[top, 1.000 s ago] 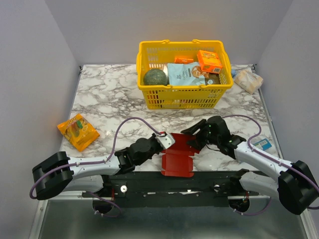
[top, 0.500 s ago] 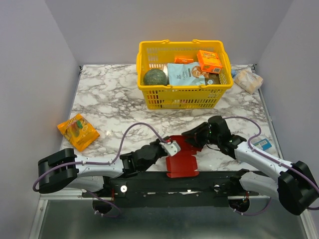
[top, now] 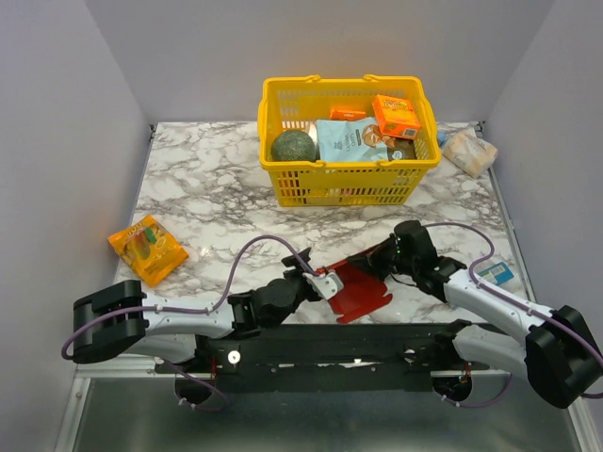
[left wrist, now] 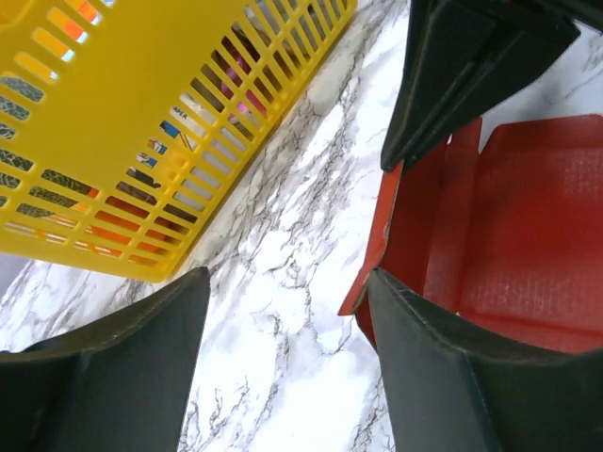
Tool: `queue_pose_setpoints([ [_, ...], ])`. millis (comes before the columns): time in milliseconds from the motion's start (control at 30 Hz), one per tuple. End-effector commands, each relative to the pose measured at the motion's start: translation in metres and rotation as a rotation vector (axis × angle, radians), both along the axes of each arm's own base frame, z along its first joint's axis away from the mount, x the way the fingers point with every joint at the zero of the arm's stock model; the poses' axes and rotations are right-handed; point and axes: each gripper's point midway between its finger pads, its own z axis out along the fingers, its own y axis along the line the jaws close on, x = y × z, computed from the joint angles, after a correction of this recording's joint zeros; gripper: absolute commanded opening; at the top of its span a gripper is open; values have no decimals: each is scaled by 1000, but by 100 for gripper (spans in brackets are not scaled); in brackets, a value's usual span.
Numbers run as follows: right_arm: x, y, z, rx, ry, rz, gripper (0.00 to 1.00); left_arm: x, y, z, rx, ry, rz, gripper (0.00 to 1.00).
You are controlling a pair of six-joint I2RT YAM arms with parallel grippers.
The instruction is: Fold the paper box
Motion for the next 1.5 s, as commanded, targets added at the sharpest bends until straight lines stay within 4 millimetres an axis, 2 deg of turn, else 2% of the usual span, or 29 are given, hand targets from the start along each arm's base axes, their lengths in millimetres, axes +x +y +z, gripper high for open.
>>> queue_pose_setpoints([
  [0, 4, -5, -2, -39, -33, -9, 1, 4, 7, 33, -136, 19, 47, 85],
  [33, 6, -6, -2, -42, -39, -12, 0, 2, 7, 35, -153, 40, 34, 87],
  [67, 7, -7, -3, -46, -45, -20, 0, 1, 8, 47, -217, 70, 31, 89],
  [100, 8, -8, -4, -47, -46, -27, 0, 0, 9, 47, -221, 98, 26, 93],
  [200, 13, -7, -4, -38, -59, -48, 0, 5, 12, 57, -331, 223, 17, 93],
  [233, 16, -6, -2, -33, -68, -48, 0, 13, 17, 57, -357, 251, 35, 93],
  [300, 16, -4, -6, -41, -55, -36, 1, 9, 10, 56, -394, 346, -14, 92],
  [333, 20, -1, -1, -25, -78, -32, 0, 11, 8, 56, -399, 371, -23, 92],
  [433, 21, 2, -2, -20, -76, -24, 0, 16, 3, 46, -363, 462, -54, 91],
  [467, 21, 3, -2, -20, -77, -20, 1, 22, 3, 35, -332, 489, -33, 90],
  [767, 24, 5, -3, -13, -76, -21, 0, 33, -6, 0, -162, 601, 22, 75],
  [900, 25, 7, -3, -7, -74, -18, 0, 35, -5, -4, -149, 613, 44, 71],
  [1133, 26, 9, -2, -2, -70, -13, 1, 47, 17, -12, -138, 595, 189, 71],
  [1467, 27, 13, -4, 7, -61, 1, 1, 50, 10, -17, -110, 599, 181, 72],
])
